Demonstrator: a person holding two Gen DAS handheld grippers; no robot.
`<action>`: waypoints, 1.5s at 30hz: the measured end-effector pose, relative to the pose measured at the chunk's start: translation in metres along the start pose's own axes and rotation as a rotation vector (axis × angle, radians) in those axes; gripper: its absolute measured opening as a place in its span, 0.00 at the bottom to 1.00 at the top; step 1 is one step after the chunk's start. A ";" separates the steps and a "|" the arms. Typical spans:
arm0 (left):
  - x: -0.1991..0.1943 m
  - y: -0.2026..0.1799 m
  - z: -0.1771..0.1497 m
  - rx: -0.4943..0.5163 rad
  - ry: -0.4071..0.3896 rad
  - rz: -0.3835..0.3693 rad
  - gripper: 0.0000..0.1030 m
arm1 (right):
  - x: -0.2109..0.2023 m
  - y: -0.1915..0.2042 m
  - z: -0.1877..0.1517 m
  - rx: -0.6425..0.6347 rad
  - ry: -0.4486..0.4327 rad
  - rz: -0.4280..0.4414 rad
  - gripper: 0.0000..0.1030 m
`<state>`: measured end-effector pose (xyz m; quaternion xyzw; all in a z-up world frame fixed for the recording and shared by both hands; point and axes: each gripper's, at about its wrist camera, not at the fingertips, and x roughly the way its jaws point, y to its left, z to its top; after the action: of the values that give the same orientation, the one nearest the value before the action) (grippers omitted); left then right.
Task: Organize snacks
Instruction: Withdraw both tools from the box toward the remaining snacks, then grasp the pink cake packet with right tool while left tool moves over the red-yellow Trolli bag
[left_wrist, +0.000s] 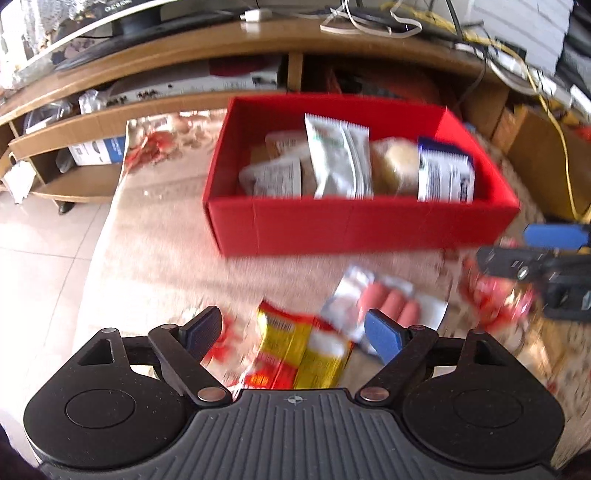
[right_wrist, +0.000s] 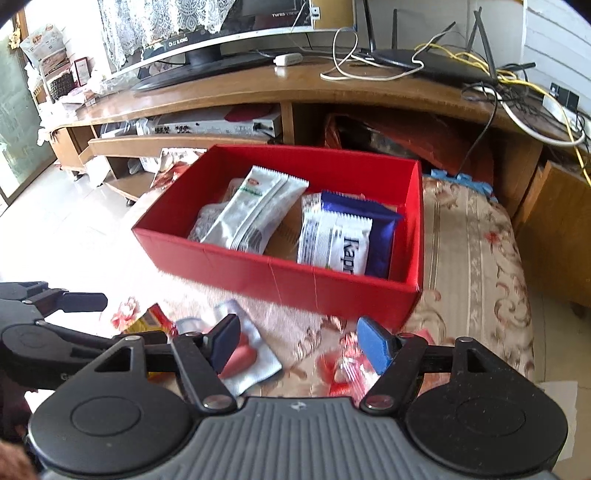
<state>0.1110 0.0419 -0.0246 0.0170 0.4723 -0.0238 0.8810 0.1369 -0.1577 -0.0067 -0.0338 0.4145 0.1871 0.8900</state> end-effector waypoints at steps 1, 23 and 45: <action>0.002 0.000 -0.003 0.011 0.006 0.000 0.87 | 0.000 0.000 -0.002 -0.001 0.006 0.002 0.67; 0.023 -0.005 -0.027 0.102 0.104 -0.111 0.63 | 0.011 -0.065 -0.025 0.122 0.157 -0.068 0.75; 0.025 -0.010 -0.027 0.092 0.118 -0.171 0.68 | 0.062 -0.065 -0.021 -0.019 0.281 -0.069 0.83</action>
<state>0.1017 0.0326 -0.0606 0.0182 0.5216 -0.1194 0.8446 0.1816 -0.2036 -0.0737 -0.0824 0.5318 0.1538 0.8287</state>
